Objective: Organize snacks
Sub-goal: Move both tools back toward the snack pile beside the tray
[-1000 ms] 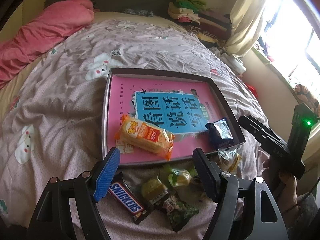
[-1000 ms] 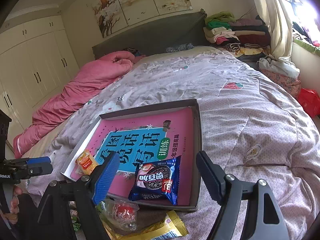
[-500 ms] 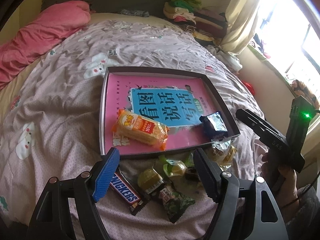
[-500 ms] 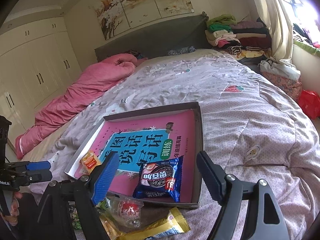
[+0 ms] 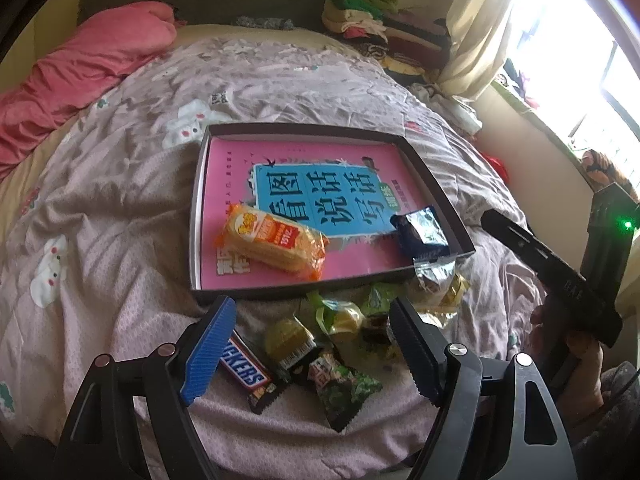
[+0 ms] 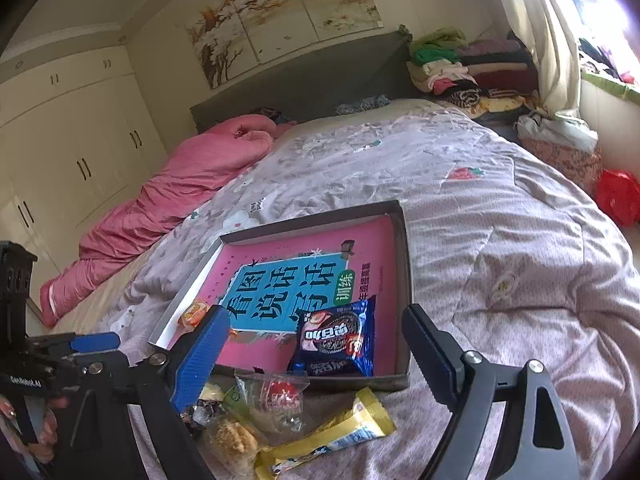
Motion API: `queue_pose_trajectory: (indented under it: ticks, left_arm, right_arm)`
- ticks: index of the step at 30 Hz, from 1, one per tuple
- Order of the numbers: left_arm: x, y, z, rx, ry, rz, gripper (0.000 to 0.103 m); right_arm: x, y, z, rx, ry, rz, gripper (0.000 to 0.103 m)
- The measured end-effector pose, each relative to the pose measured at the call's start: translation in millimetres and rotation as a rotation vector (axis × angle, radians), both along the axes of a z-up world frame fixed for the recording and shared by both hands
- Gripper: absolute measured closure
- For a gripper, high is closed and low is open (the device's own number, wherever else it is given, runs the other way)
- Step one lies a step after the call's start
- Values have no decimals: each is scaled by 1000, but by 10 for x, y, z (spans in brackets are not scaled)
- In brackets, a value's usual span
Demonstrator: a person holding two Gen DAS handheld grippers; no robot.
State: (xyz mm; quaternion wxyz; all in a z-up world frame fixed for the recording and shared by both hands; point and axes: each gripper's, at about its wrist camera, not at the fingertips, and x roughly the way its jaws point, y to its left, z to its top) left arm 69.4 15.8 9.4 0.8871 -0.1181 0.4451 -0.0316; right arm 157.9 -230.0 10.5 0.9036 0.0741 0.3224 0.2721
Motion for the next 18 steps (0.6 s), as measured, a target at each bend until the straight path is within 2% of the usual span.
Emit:
queue_pose_trajectory:
  ticks: [10,18]
  left_arm:
    - [-76,-115,-190,-31,65,-50,23]
    - [-128,-186,-297,-49,104,-77,23]
  right_arm:
    - [-147,4,-66,24,59,-6,13]
    - [-262,151,-173,-25,106,26,13]
